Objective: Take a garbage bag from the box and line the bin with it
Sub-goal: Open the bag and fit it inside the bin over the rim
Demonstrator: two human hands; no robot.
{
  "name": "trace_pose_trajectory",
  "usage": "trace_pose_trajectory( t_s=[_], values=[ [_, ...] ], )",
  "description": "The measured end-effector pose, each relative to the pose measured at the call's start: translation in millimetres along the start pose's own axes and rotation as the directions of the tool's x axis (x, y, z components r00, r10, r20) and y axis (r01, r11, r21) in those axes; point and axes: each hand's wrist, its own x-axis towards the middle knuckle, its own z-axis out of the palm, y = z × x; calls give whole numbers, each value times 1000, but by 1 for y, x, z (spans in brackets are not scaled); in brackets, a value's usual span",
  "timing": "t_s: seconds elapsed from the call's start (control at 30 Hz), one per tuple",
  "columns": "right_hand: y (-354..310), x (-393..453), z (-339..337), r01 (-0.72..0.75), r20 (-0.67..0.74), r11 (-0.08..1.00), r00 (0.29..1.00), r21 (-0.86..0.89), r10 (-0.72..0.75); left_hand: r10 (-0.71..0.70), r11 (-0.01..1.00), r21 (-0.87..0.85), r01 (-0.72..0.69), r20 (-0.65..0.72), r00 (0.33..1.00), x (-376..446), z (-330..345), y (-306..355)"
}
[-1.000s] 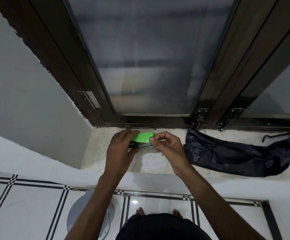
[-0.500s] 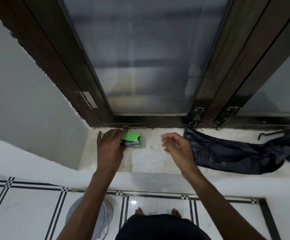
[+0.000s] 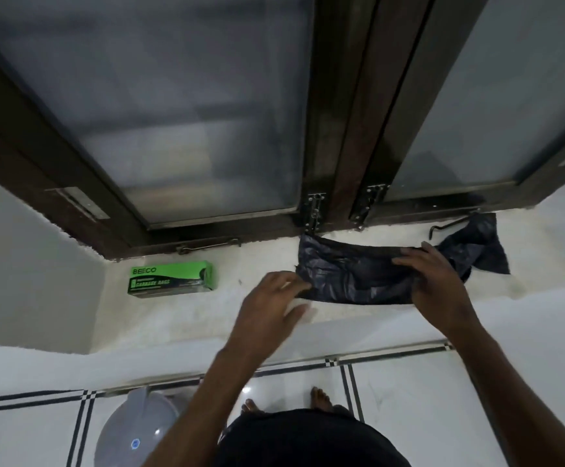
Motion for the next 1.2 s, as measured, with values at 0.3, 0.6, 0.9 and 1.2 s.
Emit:
trace_pose_trajectory(
  t_s=[0.3, 0.6, 0.9, 1.2],
  values=[
    [57, -19, -21, 172, 132, 945, 981, -278, -140, 149, 988, -41, -147, 70, 986, 35, 72, 89],
    [-2, -32, -41, -297, 169, 871, 953, 392, 250, -179, 888, -362, 283, 294, 939, -18, 66, 134],
    [-104, -94, -26, -276, 264, 791, 953, 547, 149, -569, 393, -790, 470, 192, 800, -67, 42, 130],
    [-175, -241, 23, -228, 546, 879, 837, 419, -44, -755, 87, -906, 415, 212, 621, -225, -4, 90]
  ],
)
